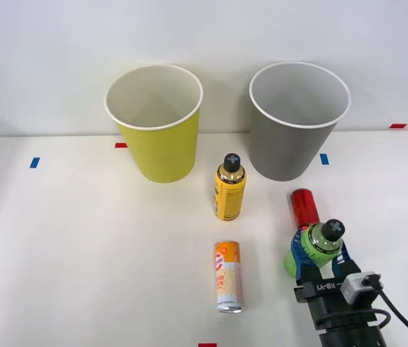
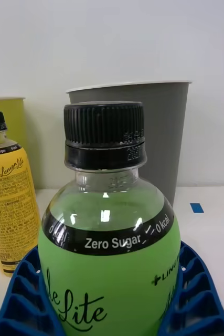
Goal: Put cans in the gray bin, plastic bottles in the light green bin
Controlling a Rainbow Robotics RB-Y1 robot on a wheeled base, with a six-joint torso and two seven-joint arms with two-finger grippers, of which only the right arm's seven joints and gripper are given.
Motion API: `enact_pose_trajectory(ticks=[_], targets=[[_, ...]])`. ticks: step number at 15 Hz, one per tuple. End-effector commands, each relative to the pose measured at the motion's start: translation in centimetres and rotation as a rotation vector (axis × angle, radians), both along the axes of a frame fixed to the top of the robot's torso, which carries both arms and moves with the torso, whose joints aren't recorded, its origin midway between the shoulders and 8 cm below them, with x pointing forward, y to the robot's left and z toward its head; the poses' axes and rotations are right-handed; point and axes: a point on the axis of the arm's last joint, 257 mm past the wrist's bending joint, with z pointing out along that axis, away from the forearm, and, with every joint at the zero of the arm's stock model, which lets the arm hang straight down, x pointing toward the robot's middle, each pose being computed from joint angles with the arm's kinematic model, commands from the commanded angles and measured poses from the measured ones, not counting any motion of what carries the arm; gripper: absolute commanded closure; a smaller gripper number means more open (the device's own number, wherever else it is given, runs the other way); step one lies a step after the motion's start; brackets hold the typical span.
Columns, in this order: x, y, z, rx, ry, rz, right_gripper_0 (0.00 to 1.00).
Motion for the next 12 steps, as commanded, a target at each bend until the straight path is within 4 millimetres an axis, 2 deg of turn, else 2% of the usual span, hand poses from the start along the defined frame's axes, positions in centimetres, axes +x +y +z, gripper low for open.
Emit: enact_pose_trajectory(ticks=[1, 6, 9, 12], targets=[[0.0, 0.3, 0.3, 0.000, -0.009, -0.001, 0.99], [-0.1, 0.3, 1.6, -0.051, -0.033, 0.049, 1.00], [-0.3, 0.4, 4.1, -0.067, 0.003, 0.107, 1.00], [-0.7, 0.8, 8.1, -0.043, 0.012, 0.160, 1.00]])
